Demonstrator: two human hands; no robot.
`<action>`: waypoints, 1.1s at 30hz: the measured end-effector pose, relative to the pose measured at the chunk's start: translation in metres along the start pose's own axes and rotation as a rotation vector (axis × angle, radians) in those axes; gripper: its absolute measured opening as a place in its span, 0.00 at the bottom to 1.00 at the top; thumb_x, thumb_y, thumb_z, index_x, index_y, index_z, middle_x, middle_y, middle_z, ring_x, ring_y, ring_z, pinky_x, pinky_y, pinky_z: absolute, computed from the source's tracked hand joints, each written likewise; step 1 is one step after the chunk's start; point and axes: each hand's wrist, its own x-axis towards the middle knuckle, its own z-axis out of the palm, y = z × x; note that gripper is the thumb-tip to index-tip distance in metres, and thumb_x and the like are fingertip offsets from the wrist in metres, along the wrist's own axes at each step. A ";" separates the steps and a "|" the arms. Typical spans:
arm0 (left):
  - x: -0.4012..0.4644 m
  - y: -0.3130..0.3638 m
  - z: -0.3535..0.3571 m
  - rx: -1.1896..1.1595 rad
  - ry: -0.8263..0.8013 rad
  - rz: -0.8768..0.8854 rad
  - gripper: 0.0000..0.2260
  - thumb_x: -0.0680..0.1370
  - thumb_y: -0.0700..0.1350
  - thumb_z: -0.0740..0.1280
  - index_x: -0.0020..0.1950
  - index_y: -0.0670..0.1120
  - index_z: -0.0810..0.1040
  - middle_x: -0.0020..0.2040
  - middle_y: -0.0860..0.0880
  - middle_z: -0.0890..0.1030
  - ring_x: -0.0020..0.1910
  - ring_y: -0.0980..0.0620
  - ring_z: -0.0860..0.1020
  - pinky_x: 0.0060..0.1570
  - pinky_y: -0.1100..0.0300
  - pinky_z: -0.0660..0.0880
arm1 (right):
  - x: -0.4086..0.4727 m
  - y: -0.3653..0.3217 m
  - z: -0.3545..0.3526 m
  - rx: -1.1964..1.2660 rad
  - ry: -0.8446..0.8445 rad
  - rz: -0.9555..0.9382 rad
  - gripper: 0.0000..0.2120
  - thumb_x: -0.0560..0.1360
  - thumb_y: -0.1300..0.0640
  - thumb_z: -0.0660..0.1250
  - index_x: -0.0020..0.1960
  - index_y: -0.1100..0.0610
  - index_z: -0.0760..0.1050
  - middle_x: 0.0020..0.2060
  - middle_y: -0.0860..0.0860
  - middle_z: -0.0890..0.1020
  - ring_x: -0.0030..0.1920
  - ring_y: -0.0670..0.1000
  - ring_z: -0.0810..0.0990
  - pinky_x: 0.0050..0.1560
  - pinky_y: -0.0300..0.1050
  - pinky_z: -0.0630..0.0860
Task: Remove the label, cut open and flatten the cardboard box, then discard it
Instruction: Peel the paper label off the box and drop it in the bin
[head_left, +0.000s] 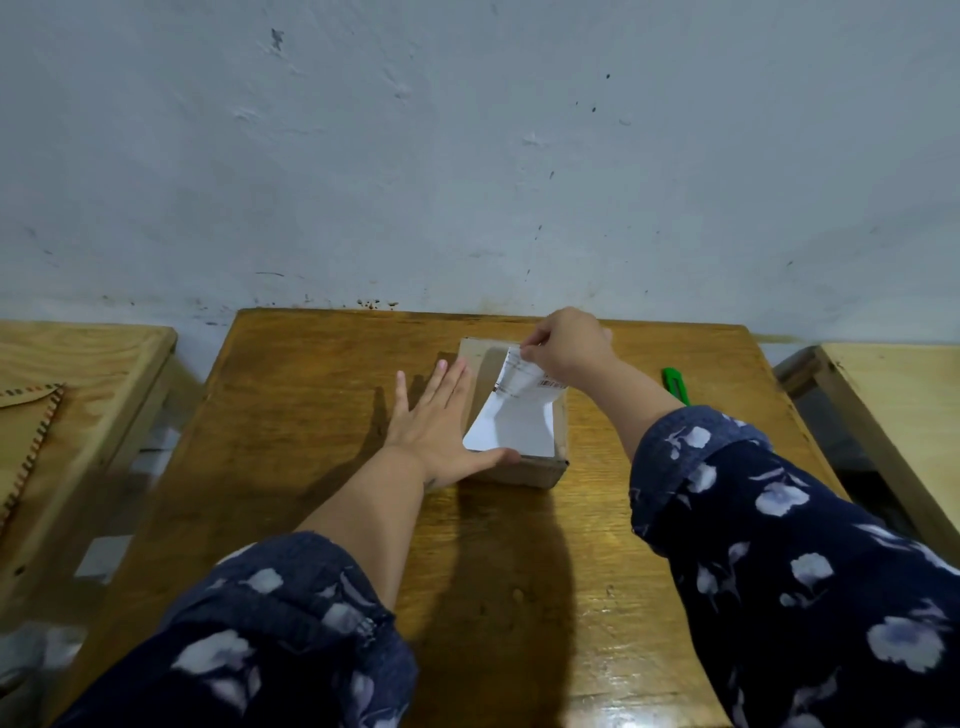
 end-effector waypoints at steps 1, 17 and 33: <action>0.000 0.000 0.000 0.000 -0.003 -0.003 0.55 0.64 0.81 0.49 0.78 0.48 0.35 0.78 0.53 0.34 0.75 0.53 0.32 0.70 0.36 0.32 | -0.001 0.000 -0.001 0.017 0.004 0.007 0.06 0.74 0.57 0.67 0.43 0.53 0.83 0.37 0.46 0.80 0.44 0.48 0.72 0.52 0.47 0.61; -0.030 -0.008 0.030 -0.382 0.215 -0.008 0.23 0.83 0.53 0.41 0.78 0.56 0.43 0.78 0.60 0.42 0.76 0.61 0.39 0.74 0.41 0.38 | -0.033 0.012 0.034 -0.417 0.092 -0.557 0.13 0.77 0.55 0.63 0.58 0.44 0.78 0.69 0.46 0.72 0.72 0.52 0.63 0.70 0.64 0.44; -0.030 -0.006 0.033 -0.470 0.180 -0.064 0.22 0.84 0.52 0.42 0.78 0.56 0.43 0.79 0.59 0.45 0.76 0.60 0.40 0.74 0.43 0.36 | -0.029 0.003 0.038 -0.464 0.025 -0.682 0.08 0.78 0.49 0.59 0.50 0.48 0.77 0.49 0.45 0.76 0.58 0.53 0.66 0.60 0.56 0.50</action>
